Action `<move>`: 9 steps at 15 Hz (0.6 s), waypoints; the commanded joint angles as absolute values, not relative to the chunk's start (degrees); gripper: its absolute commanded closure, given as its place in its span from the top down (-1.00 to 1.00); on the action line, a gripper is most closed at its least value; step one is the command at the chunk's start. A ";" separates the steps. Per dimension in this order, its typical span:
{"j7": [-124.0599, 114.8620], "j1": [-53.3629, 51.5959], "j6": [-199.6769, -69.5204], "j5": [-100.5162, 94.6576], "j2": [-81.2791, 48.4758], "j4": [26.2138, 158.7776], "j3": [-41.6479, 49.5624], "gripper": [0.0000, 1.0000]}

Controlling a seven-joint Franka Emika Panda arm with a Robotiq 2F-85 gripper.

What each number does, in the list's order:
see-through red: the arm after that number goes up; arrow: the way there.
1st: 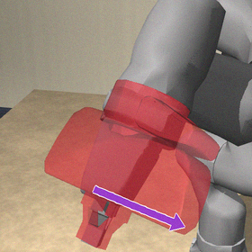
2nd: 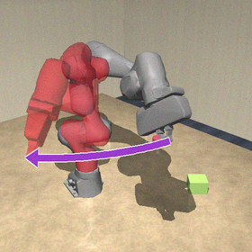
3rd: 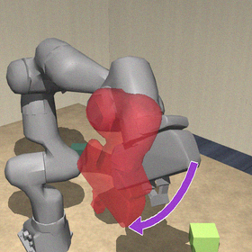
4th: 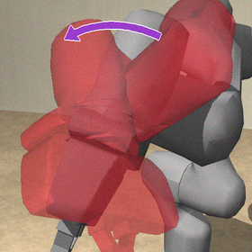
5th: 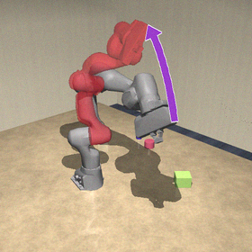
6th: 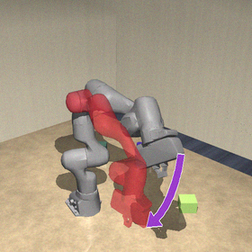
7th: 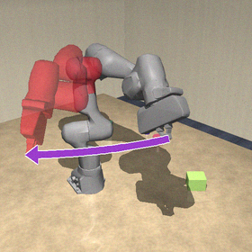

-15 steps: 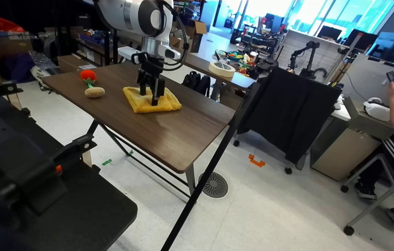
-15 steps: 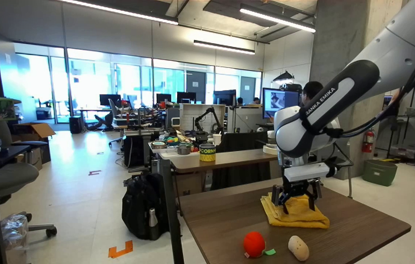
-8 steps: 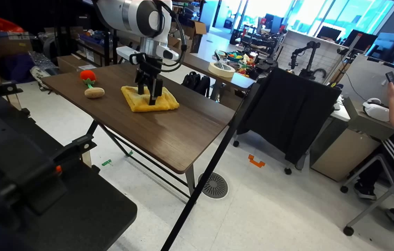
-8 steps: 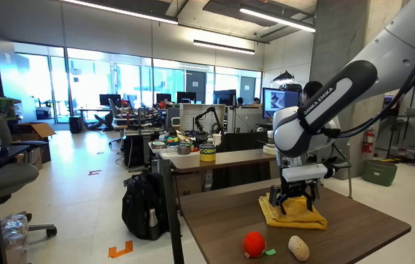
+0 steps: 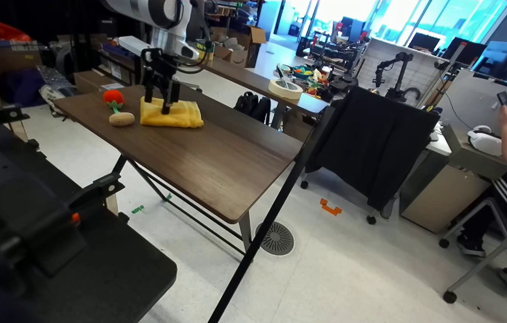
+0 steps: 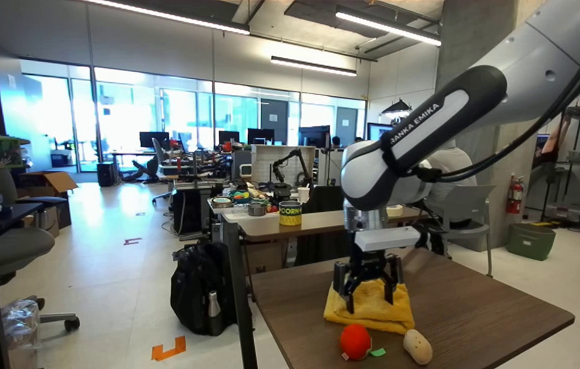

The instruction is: Use the towel to wipe the table

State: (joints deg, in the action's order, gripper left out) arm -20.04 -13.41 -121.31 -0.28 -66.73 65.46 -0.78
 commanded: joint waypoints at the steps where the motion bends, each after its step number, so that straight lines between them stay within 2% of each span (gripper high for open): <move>1: -20.30 -16.08 -115.58 -0.39 -71.75 56.24 -0.93 1.00; 4: -23.34 -15.81 -113.40 -0.22 -76.21 49.44 1.05 1.00; 9: -29.64 -9.33 -110.22 3.12 -80.47 42.73 2.60 1.00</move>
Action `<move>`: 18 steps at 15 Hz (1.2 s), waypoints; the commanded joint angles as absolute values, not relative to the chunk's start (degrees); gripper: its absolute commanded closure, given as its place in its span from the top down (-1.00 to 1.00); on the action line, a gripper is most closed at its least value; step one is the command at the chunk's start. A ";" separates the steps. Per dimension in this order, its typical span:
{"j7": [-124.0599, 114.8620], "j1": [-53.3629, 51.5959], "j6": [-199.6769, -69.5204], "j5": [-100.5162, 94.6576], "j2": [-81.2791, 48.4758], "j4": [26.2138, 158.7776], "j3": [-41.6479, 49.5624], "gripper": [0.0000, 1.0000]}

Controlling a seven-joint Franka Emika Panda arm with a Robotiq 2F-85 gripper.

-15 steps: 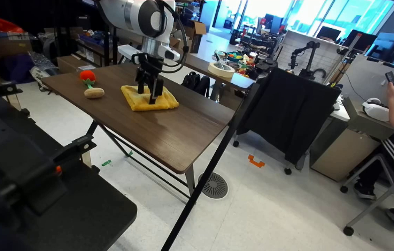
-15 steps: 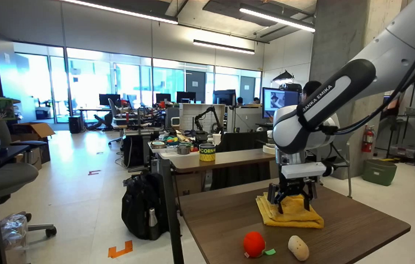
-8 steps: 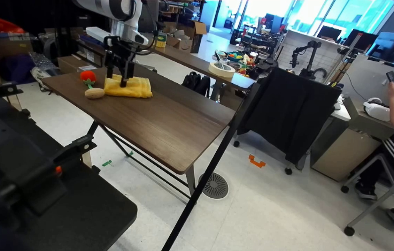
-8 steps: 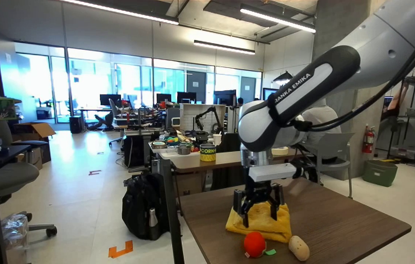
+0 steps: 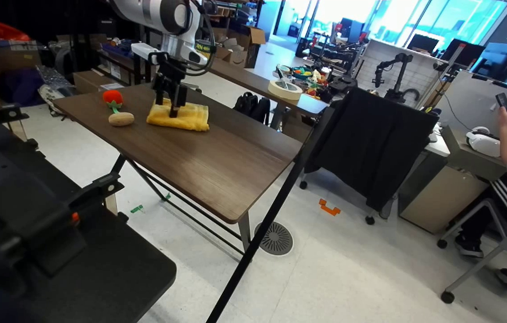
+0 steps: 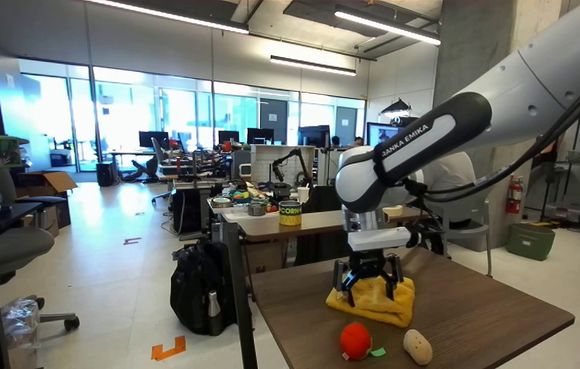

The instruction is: Use the towel to wipe the table

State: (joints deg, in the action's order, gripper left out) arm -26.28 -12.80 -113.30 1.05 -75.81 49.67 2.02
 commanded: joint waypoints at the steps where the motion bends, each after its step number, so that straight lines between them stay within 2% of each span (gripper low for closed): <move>1: -31.33 -8.30 -109.15 4.03 -81.72 40.96 2.57 1.00; 4: -33.54 -7.52 -104.62 5.76 -82.56 39.50 1.34 1.00; 5: -31.24 -7.02 -108.12 4.69 -79.35 43.90 2.06 1.00; 9: -32.86 -7.54 -106.34 4.81 -80.02 42.82 1.78 1.00; 18: -35.75 -21.40 -106.33 -1.98 -84.06 34.99 2.19 1.00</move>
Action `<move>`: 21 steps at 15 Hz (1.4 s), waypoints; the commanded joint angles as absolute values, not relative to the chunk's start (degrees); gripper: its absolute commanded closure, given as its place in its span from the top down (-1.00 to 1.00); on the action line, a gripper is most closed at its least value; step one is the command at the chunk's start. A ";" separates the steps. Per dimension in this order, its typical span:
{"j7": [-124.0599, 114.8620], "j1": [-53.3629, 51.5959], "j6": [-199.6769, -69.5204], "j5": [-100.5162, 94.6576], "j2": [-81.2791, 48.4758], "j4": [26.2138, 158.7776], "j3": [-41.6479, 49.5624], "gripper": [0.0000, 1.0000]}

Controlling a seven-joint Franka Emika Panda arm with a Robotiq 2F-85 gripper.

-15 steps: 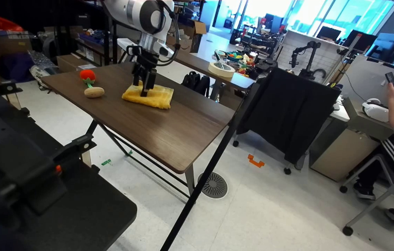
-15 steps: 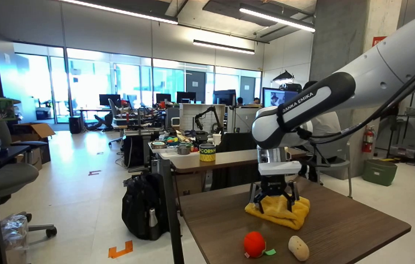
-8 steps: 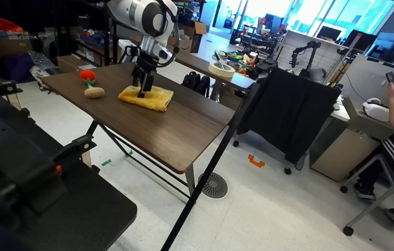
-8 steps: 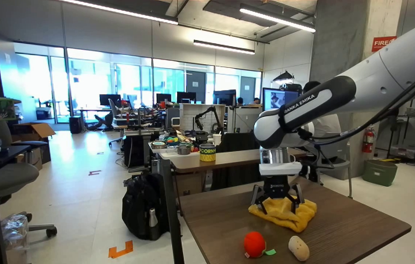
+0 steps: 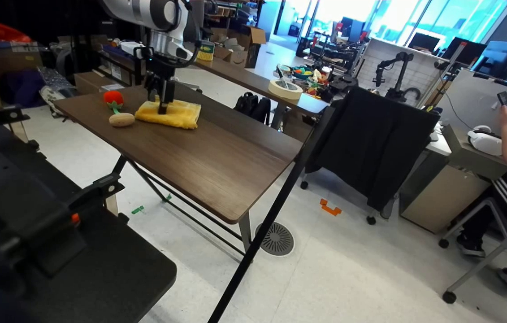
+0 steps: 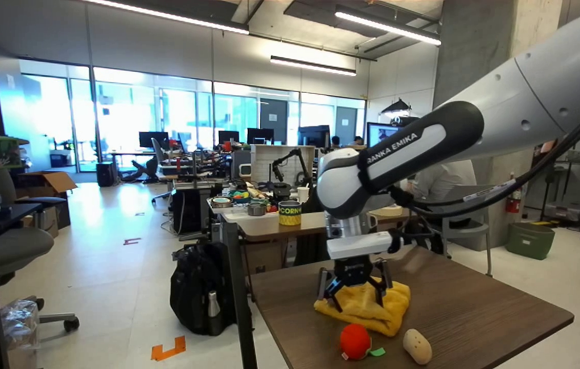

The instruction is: Use the towel to wipe the table

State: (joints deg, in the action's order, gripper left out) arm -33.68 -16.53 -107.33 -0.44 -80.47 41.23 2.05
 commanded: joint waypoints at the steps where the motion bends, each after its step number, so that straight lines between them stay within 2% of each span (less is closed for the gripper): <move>1: -37.04 -23.39 -106.09 -2.32 -84.59 33.83 2.16 1.00; 4: -43.23 -28.14 -105.53 -3.41 -86.38 30.45 3.14 1.00; 5: -40.07 -22.23 -108.81 -2.56 -83.09 35.88 4.23 1.00; 8: -46.93 -20.80 -108.10 -1.67 -83.04 35.98 7.01 1.00; 14: -47.75 -6.01 -104.99 -0.22 -83.05 35.44 8.50 1.00; 15: -47.87 -8.90 -107.08 -1.59 -83.18 35.96 8.21 1.00; 18: -47.14 -4.50 -106.86 -0.89 -83.17 35.95 8.22 1.00; 21: -47.38 -5.42 -106.77 -0.80 -83.17 35.95 8.21 1.00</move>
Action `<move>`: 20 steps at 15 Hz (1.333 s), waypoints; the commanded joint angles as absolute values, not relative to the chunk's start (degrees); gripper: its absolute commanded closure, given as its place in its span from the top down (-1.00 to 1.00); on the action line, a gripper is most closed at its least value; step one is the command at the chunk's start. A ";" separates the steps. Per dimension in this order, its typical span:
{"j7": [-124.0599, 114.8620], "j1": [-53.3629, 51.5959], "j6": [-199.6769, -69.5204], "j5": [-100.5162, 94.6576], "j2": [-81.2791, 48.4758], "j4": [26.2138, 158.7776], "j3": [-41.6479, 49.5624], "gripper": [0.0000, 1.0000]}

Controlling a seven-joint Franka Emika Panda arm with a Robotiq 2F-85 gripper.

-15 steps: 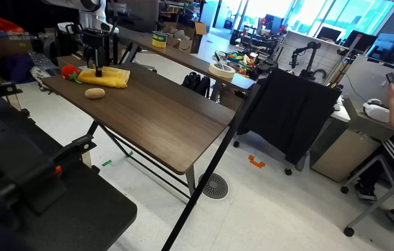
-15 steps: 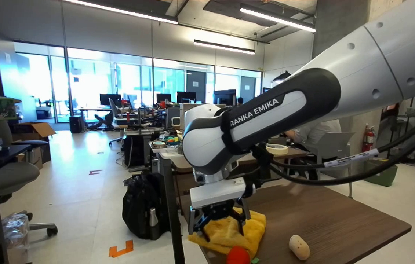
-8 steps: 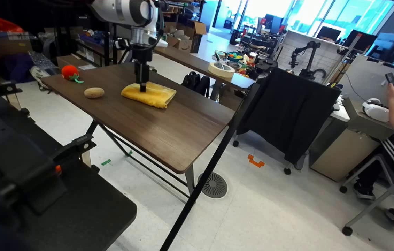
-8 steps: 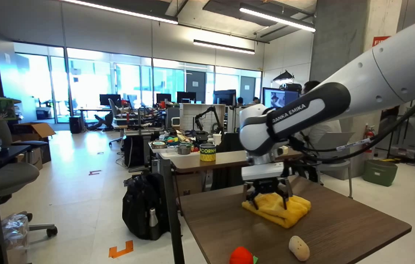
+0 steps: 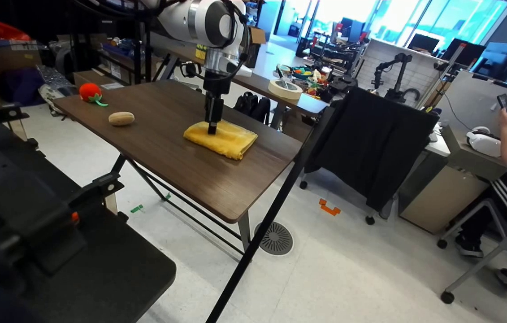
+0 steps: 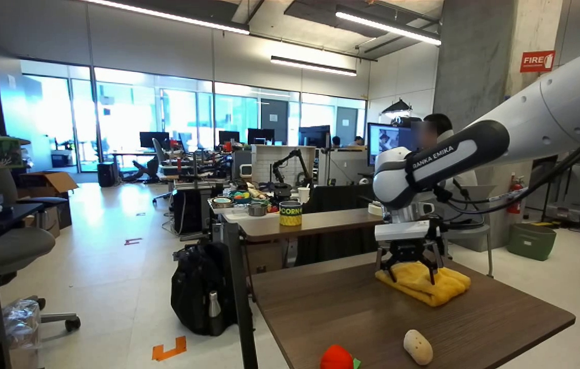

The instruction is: Use the towel to wipe the table

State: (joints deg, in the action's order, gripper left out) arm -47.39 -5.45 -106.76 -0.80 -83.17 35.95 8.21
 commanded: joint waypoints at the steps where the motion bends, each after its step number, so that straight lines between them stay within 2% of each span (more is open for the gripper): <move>1: -47.48 -5.78 -106.75 -0.80 -83.17 35.95 8.21 1.00; 7: -40.74 -7.64 -116.03 -1.55 -77.60 39.83 7.25 1.00; 11: -32.33 -8.31 -122.46 0.99 -74.07 44.00 2.28 1.00; 19: -17.24 -10.61 -121.79 1.61 -65.95 62.15 -7.52 1.00; 20: -20.48 -10.92 -120.95 1.65 -71.23 53.63 -6.22 1.00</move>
